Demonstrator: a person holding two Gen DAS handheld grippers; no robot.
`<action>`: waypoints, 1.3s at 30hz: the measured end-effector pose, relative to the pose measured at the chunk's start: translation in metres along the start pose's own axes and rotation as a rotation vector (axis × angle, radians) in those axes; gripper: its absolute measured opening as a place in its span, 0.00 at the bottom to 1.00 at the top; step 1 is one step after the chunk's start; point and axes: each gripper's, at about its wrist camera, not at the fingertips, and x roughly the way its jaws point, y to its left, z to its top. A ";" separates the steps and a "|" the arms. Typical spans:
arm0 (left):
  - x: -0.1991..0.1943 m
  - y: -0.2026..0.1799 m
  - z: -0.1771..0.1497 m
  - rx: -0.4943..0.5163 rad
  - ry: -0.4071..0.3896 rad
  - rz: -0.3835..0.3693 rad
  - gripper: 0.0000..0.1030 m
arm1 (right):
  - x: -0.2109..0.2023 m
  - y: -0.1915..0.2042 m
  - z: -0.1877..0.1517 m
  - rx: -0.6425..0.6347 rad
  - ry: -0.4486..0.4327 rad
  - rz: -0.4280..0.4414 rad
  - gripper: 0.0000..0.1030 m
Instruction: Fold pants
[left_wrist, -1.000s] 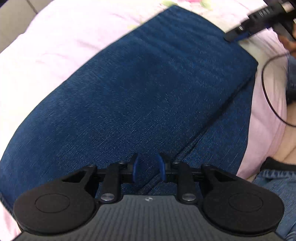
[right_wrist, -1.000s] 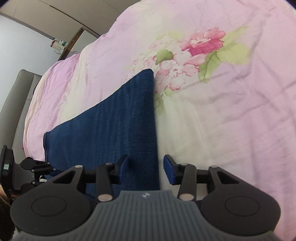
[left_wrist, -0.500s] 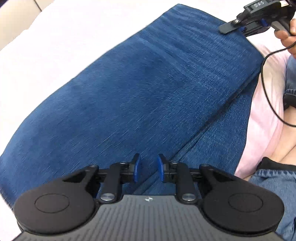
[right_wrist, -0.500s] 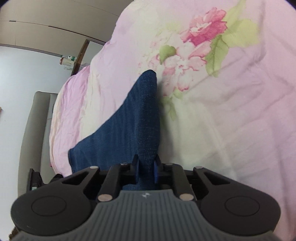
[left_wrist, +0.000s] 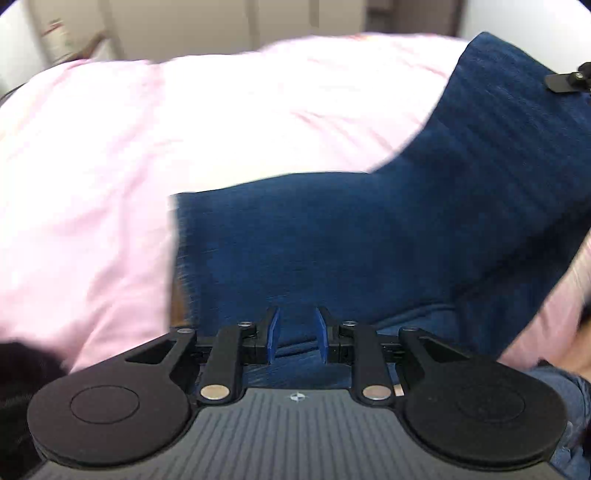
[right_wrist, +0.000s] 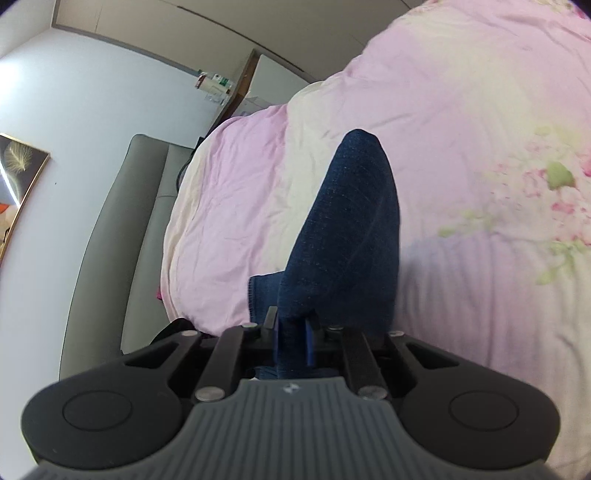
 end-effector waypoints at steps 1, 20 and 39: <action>-0.003 0.008 -0.002 -0.025 -0.004 0.017 0.26 | 0.009 0.016 0.001 -0.021 0.007 0.003 0.09; -0.018 0.106 -0.049 -0.362 -0.067 0.090 0.26 | 0.317 0.131 -0.037 -0.012 0.240 -0.075 0.09; -0.008 0.107 -0.042 -0.479 -0.091 -0.019 0.60 | 0.290 0.137 -0.041 -0.363 0.220 -0.145 0.30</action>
